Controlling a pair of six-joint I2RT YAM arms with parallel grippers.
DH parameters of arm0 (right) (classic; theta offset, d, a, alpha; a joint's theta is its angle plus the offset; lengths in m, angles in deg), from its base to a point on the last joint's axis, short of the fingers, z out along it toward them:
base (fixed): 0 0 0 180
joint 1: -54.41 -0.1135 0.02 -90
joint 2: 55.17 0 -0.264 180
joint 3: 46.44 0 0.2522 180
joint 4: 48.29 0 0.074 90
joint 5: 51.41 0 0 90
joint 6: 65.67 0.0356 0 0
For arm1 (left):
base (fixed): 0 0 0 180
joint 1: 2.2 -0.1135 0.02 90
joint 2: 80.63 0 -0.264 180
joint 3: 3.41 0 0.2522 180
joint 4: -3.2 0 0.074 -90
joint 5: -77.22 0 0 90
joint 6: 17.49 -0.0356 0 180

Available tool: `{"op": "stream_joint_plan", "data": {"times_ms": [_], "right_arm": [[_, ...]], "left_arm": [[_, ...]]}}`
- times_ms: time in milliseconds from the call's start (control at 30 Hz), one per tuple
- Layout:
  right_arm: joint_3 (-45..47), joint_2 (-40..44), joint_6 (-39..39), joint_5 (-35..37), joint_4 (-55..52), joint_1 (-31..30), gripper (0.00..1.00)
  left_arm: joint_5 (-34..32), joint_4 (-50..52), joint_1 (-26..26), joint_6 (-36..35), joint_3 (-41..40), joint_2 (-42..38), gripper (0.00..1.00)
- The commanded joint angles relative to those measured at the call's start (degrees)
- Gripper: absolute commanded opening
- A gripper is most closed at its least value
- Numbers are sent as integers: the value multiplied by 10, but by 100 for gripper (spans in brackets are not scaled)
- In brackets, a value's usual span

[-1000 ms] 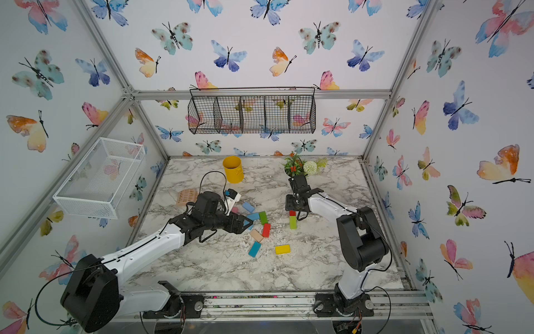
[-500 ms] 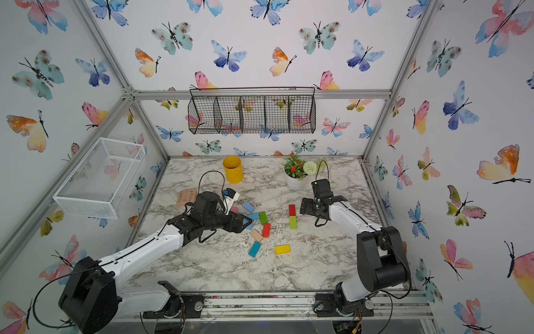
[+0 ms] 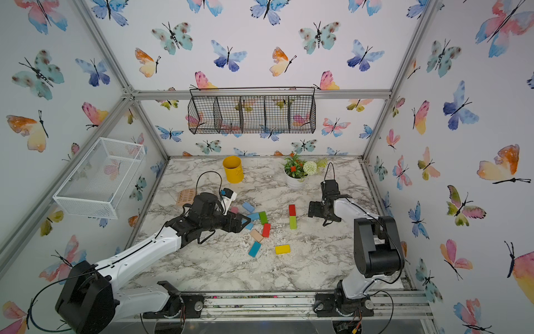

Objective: Assemble the letter c with building blocks
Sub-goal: Pick up the building block from the center of the board.

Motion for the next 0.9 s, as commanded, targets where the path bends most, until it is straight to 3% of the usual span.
{"op": "stream_joint_plan", "data": {"times_ms": [0,300,600,867], "right_arm": [[-19,-9,-36,2,-3,5,90],[-24,-38,-48,-8,12,25,98],[-27,-57,-89,-19,40,36,87],[-36,-80,-96,-28,49,36,90]], "left_arm": [[2,-4,1,-1,-1,1,88],[-22,1,1,9,2,7,87],[-35,0,2,16,-4,-2,87],[-34,1,7,13,2,7,87]]}}
